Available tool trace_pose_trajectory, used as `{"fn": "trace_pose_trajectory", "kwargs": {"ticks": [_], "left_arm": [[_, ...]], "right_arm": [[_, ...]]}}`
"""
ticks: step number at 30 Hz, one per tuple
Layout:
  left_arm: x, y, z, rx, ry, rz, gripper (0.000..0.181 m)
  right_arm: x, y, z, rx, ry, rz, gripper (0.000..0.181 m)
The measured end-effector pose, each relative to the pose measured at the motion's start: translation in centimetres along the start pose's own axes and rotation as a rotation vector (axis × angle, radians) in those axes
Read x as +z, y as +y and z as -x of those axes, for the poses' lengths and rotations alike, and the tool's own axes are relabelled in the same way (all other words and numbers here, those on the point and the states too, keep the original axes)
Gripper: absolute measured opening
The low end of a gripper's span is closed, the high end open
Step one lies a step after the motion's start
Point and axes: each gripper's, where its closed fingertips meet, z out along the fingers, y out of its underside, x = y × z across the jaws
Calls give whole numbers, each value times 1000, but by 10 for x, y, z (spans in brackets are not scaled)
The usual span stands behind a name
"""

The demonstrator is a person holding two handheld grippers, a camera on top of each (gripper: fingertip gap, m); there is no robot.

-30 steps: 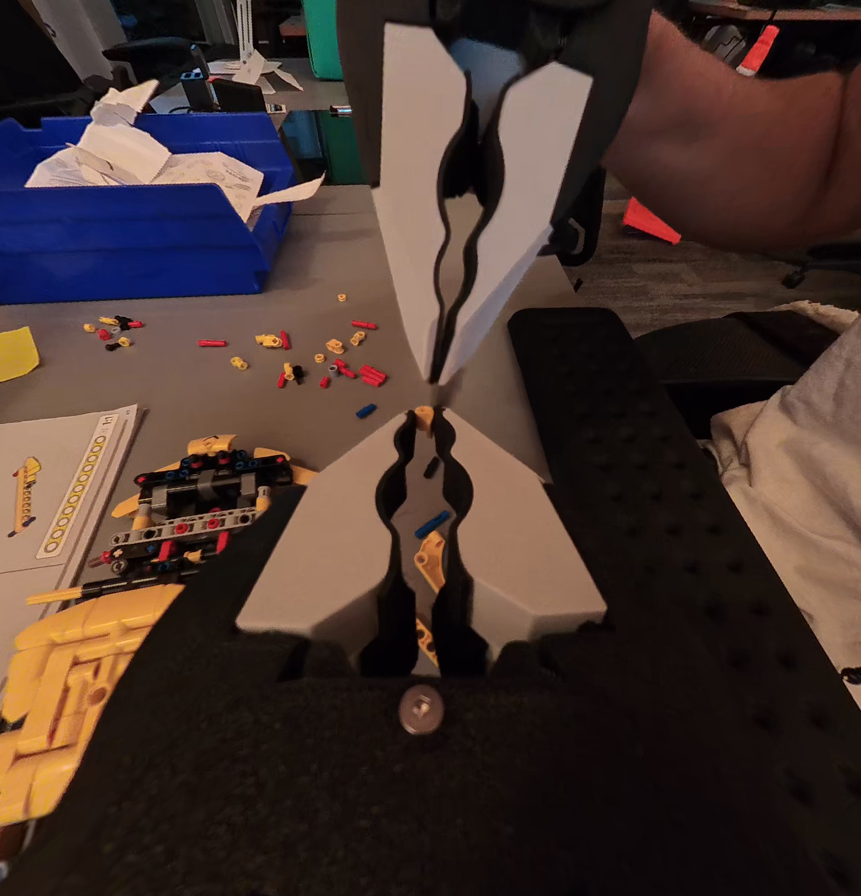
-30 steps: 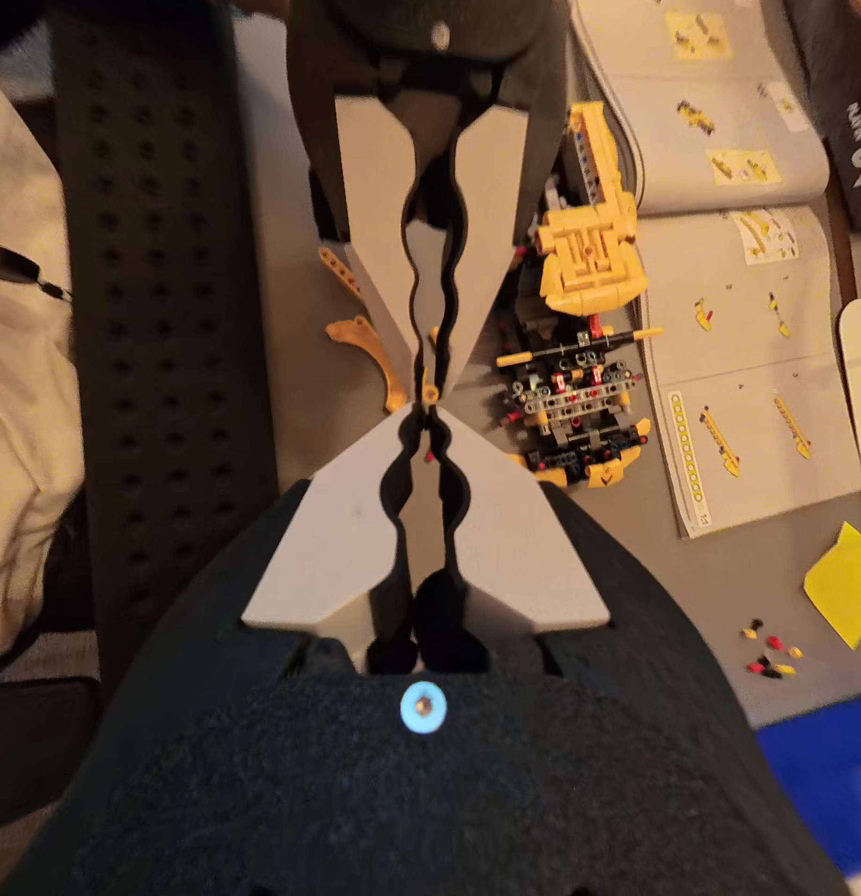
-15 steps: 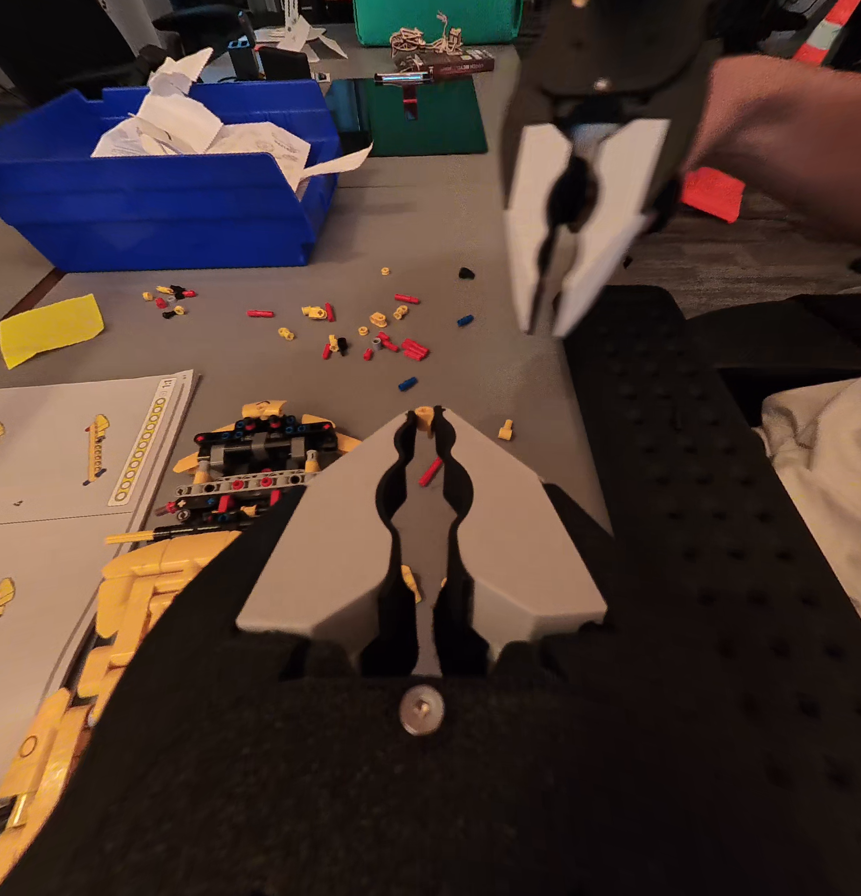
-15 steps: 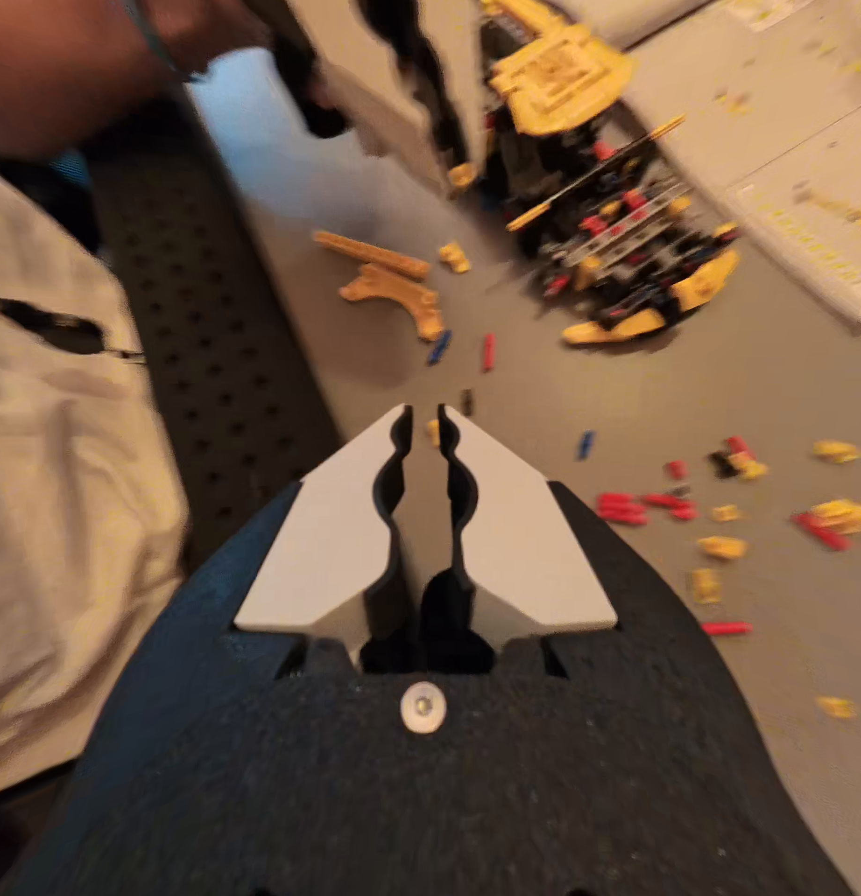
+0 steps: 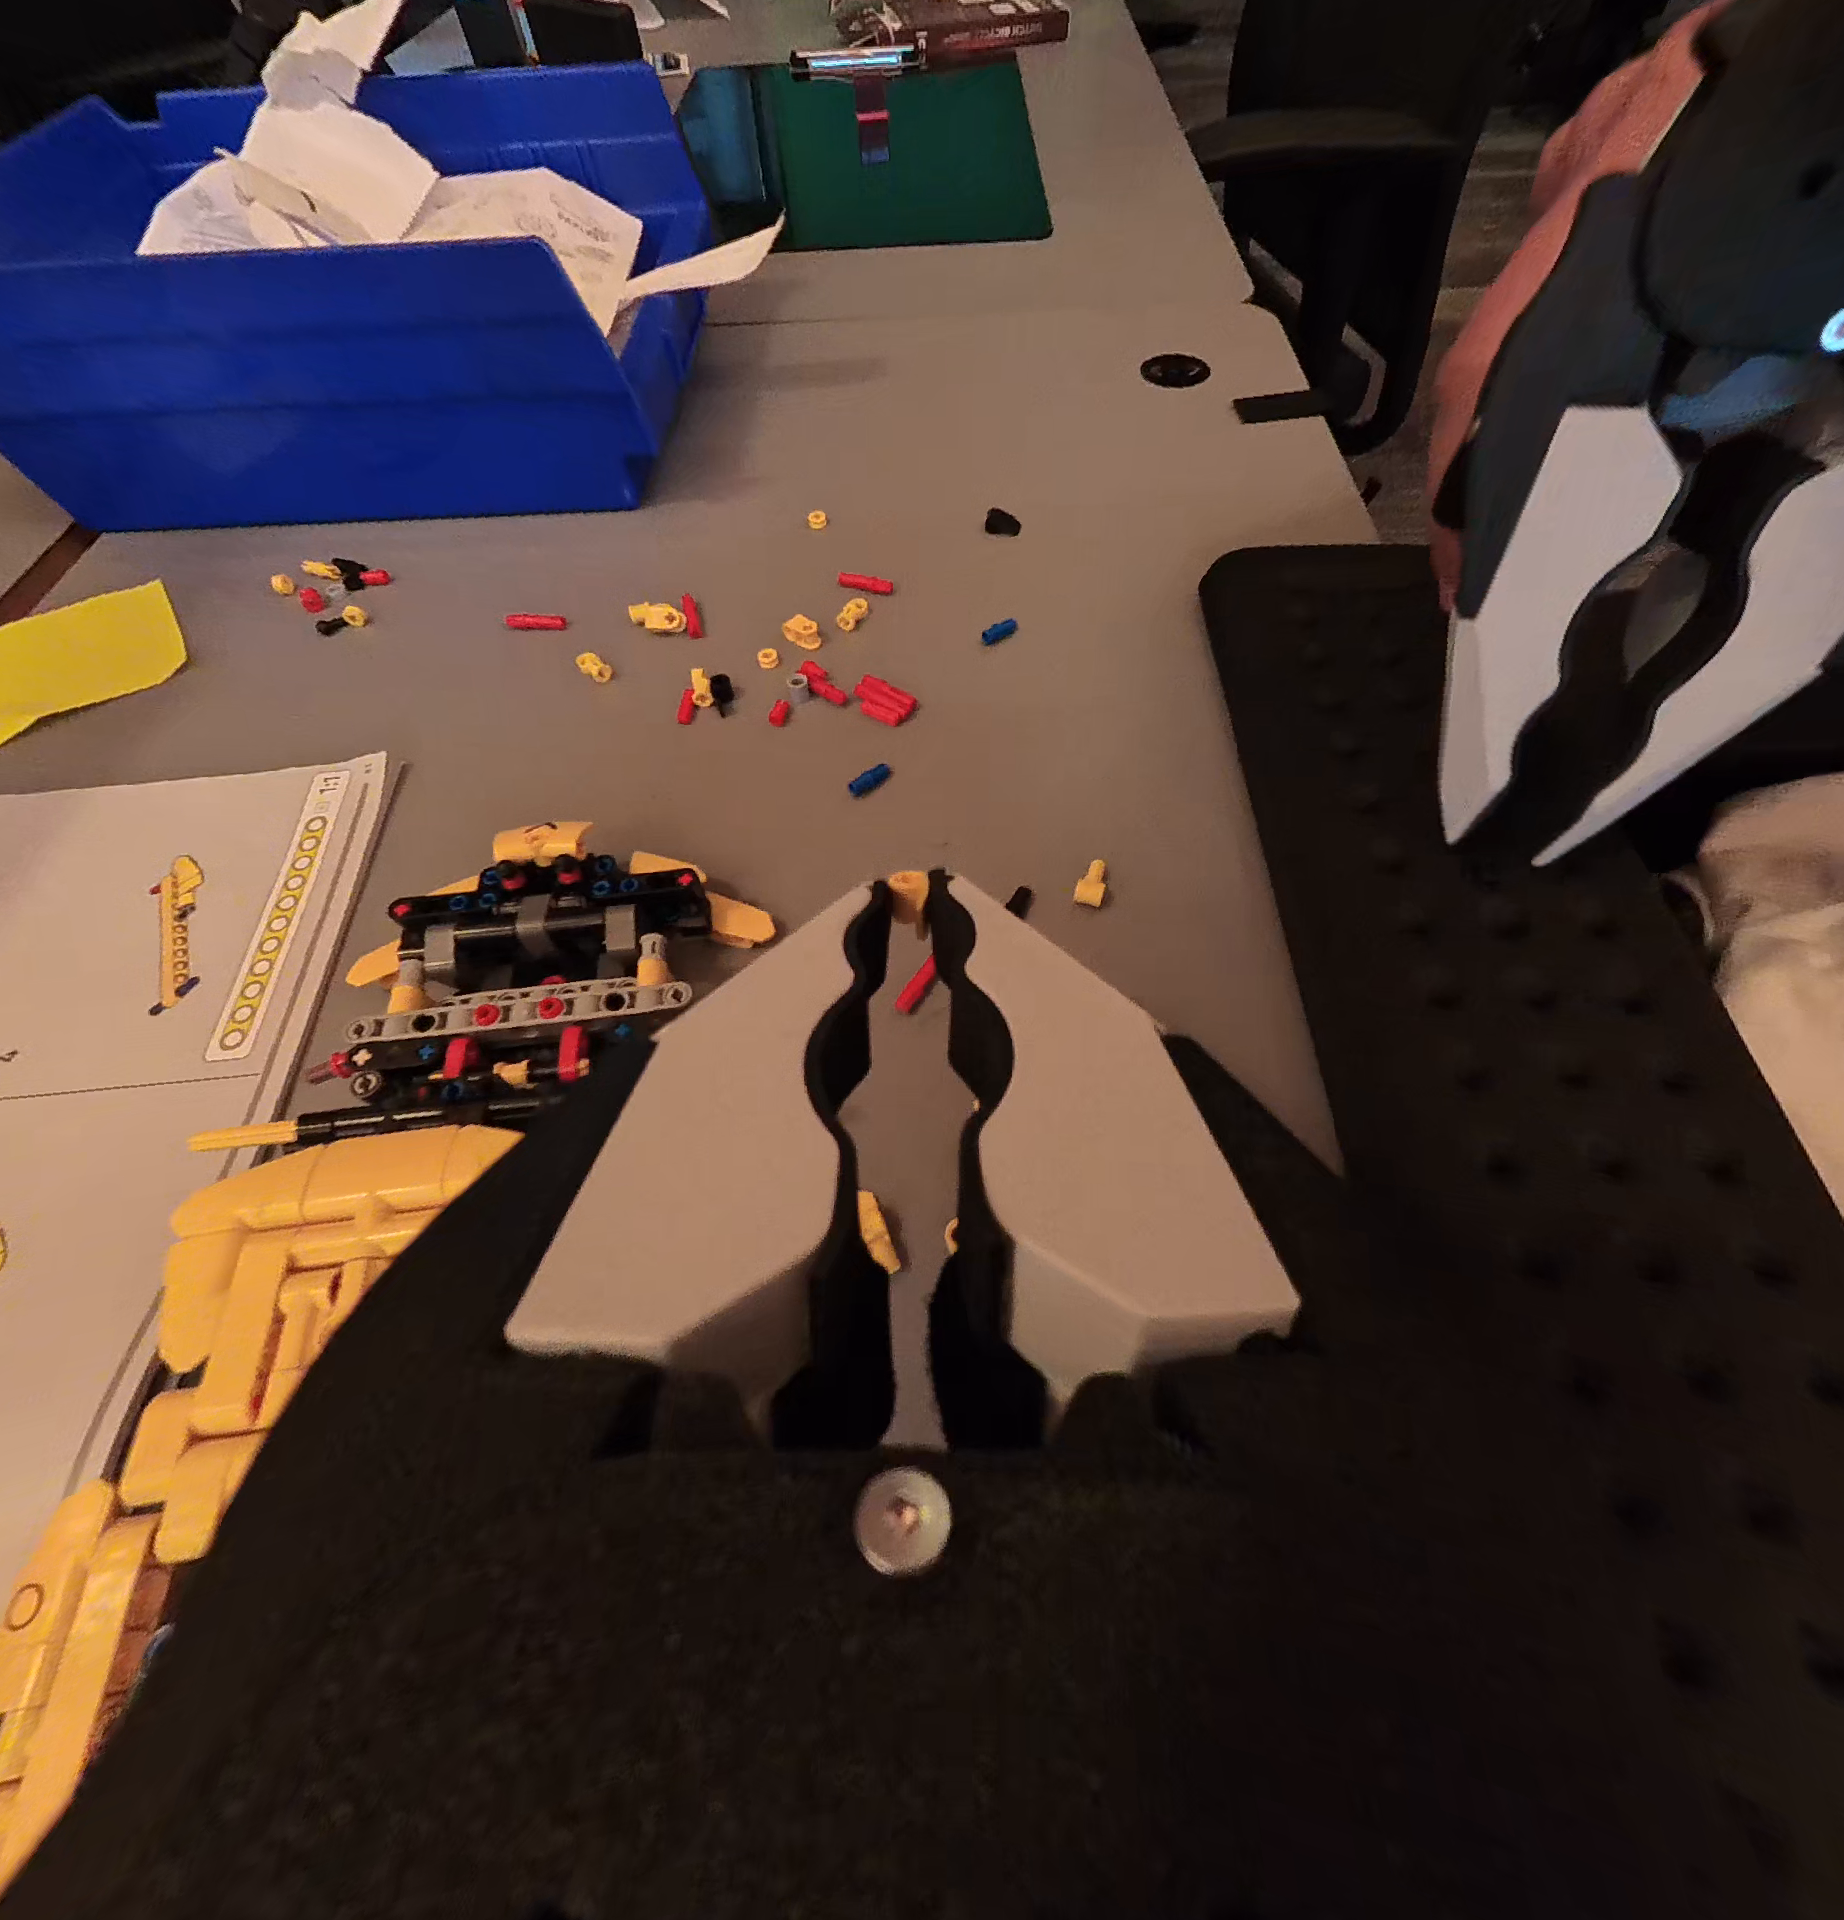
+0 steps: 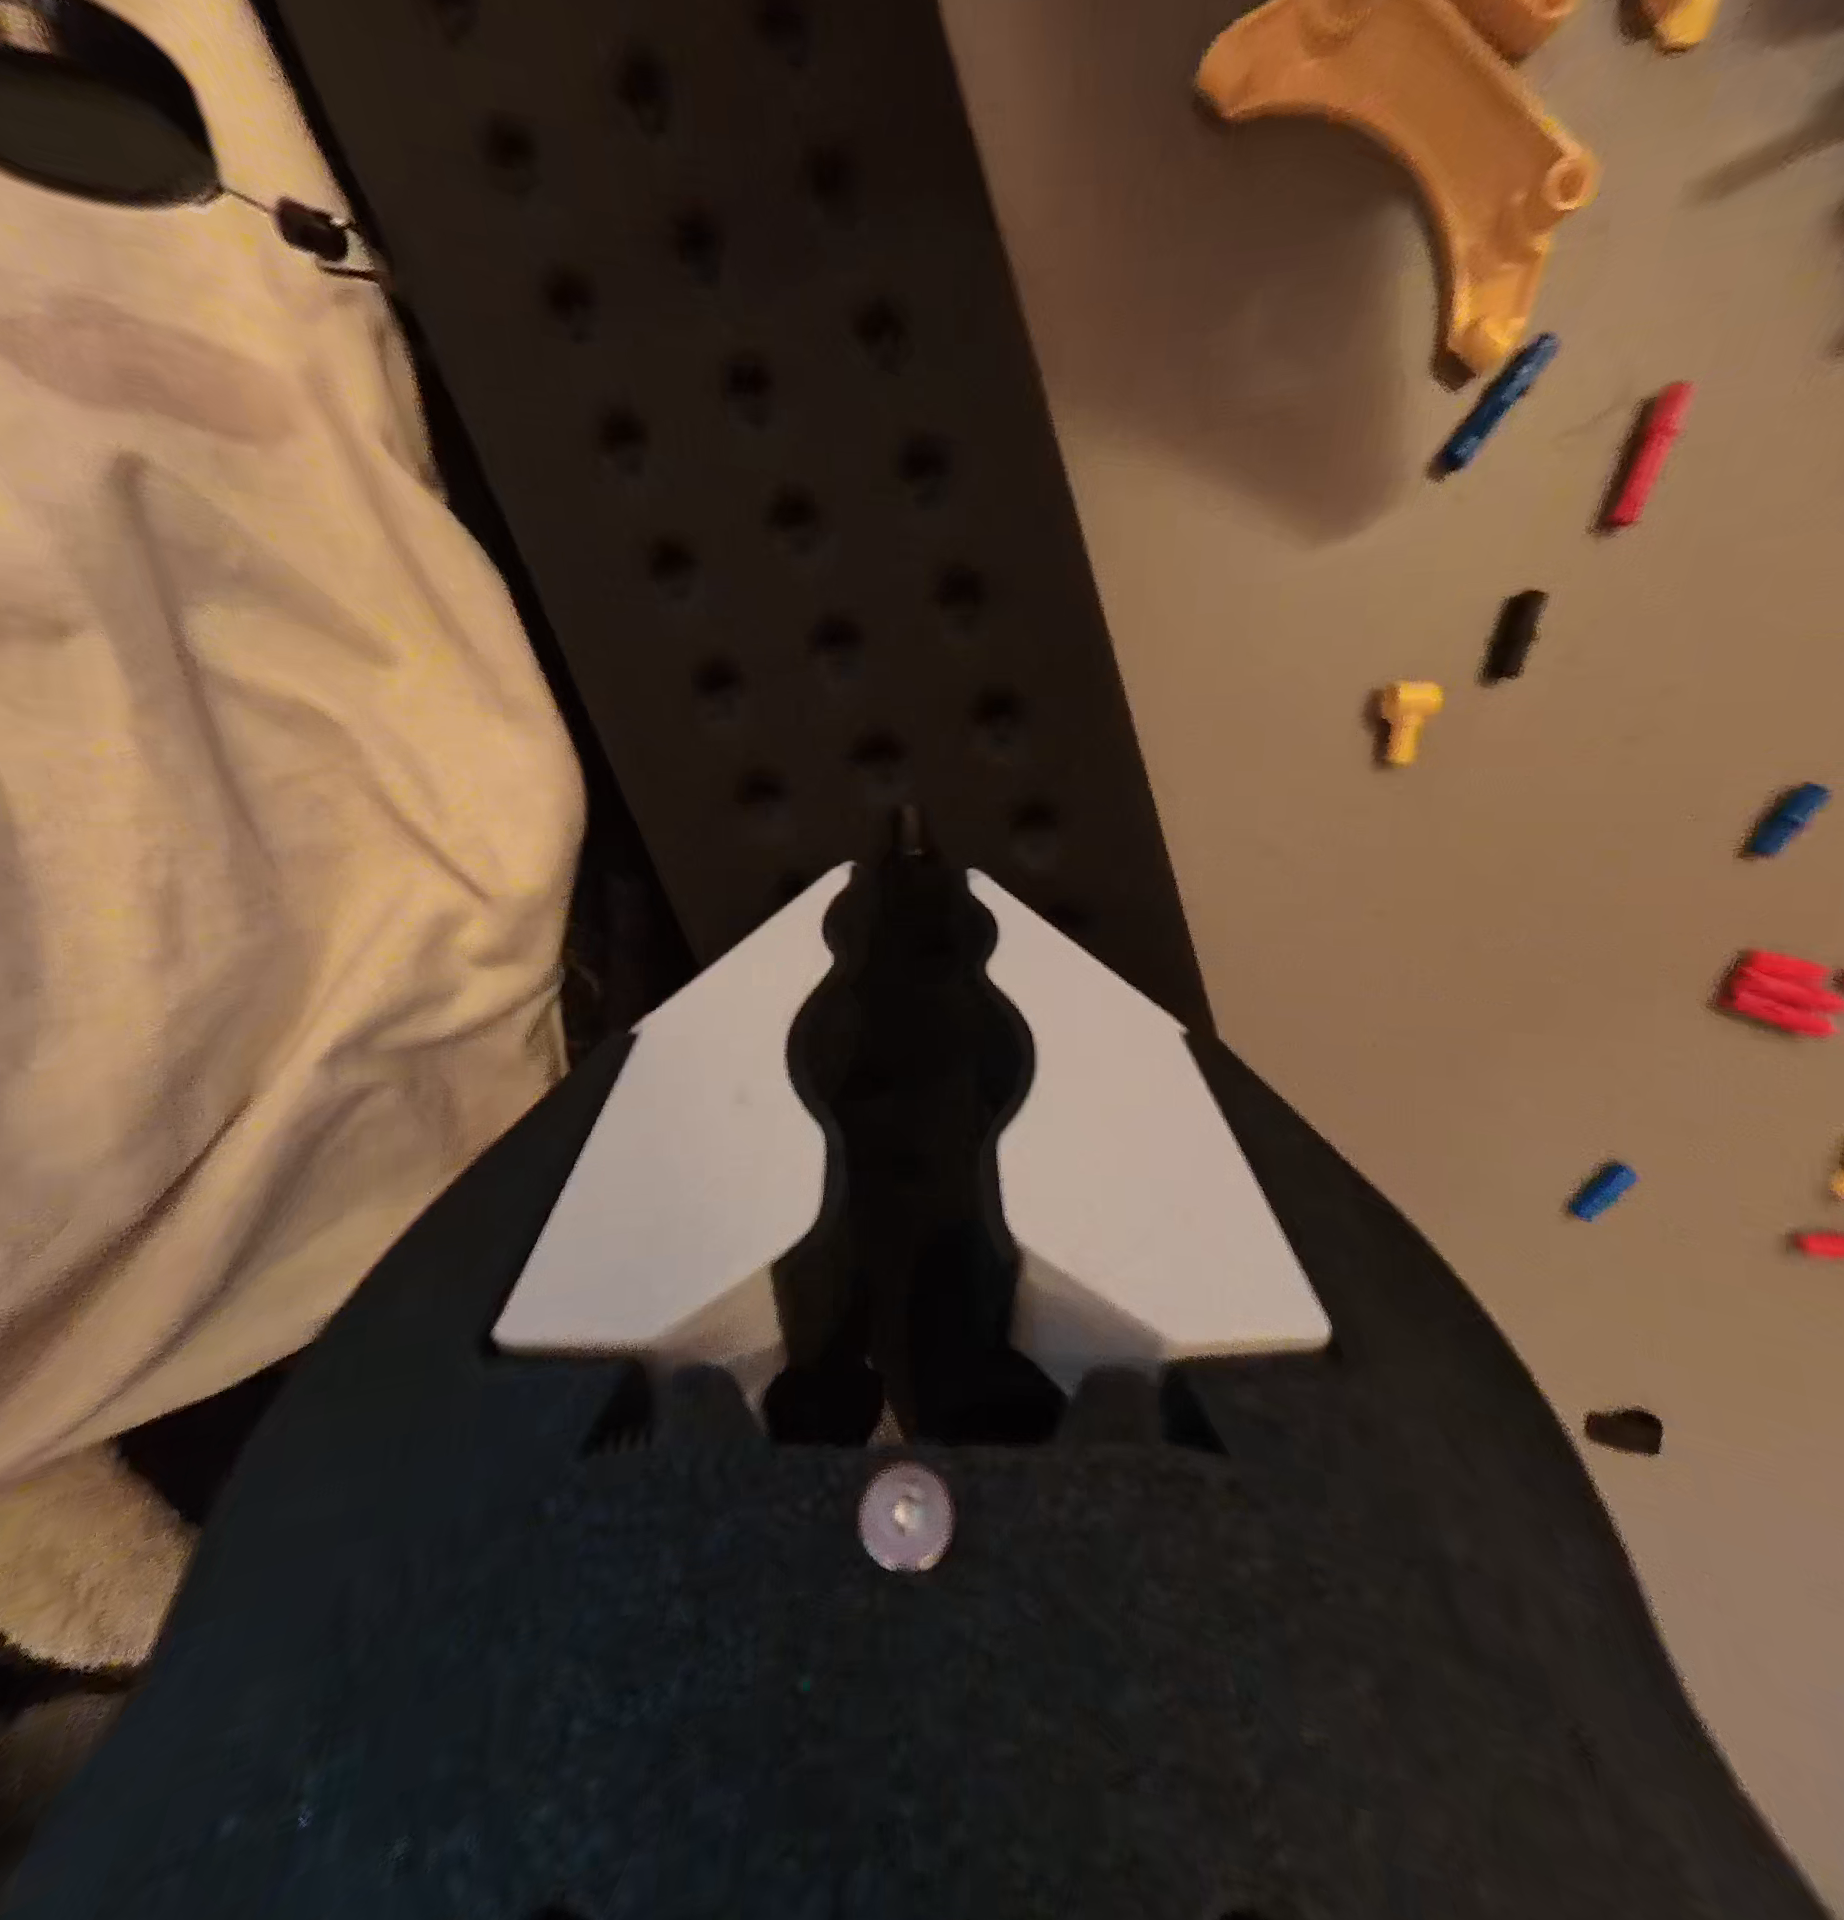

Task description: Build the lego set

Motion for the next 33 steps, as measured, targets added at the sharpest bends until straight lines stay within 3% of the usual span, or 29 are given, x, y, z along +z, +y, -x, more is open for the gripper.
{"fn": "trace_pose_trajectory", "kwargs": {"ticks": [6, 8, 11, 14, 15, 20, 33], "left_arm": [[-5, -8, -2, -9, 13, -37, 7], [-10, -18, -4, -5, 25, -85, 7], [-19, -39, -11, 4, 58, -206, 7], [-32, -61, -22, 14, 112, -350, 7], [-36, -68, -26, 17, 130, -391, 7], [-45, -82, -35, -21, 183, -464, 7], [-44, -80, -28, -139, 216, -442, 6]], "right_arm": [[5, -1, 0, -66, -13, 63, 4], [-4, -12, -4, -50, -21, -45, 4], [-55, -68, -34, 102, -27, -509, 4], [-149, -119, -72, 209, -20, -1211, 3], [-166, -125, -83, 247, -36, -1367, 3], [-145, -153, -95, 286, -214, -1475, 2], [-124, -153, -101, 262, -248, -1456, 3]]}}
